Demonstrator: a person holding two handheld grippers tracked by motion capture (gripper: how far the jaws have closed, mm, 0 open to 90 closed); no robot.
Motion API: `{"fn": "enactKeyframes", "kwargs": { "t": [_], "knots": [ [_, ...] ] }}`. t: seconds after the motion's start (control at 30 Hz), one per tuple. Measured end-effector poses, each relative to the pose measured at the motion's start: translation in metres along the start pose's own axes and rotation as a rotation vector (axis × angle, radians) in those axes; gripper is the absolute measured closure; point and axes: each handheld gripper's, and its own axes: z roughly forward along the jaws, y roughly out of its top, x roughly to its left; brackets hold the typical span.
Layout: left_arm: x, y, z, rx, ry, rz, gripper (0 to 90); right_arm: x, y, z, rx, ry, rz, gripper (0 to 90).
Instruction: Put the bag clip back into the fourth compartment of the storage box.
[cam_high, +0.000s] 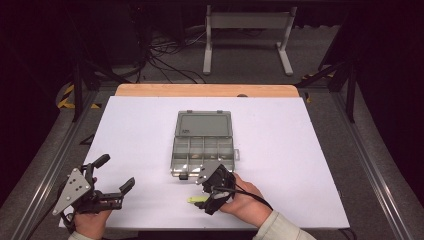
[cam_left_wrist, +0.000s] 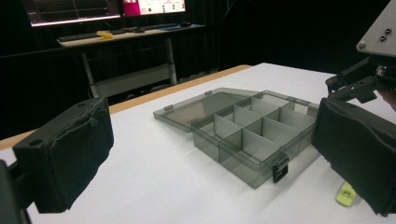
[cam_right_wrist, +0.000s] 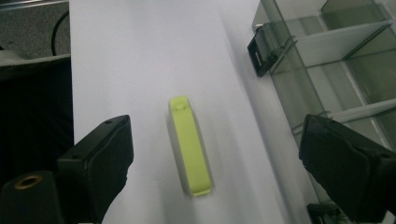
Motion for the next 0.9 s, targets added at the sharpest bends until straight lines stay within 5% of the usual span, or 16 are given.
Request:
{"fn": "enactKeyframes", "kwargs": {
  "t": [0.4, 0.9],
  "knots": [
    [0.000, 0.000, 0.000, 0.001, -0.001, 0.000, 0.0, 0.003, -0.004, 0.019, 0.066, 0.065, -0.044, 41.4],
    [0.000, 0.000, 0.000, 0.003, -0.001, -0.001, 0.0, 0.004, -0.003, 0.023, 0.093, 0.074, -0.096, 77.7]
  ]
}}
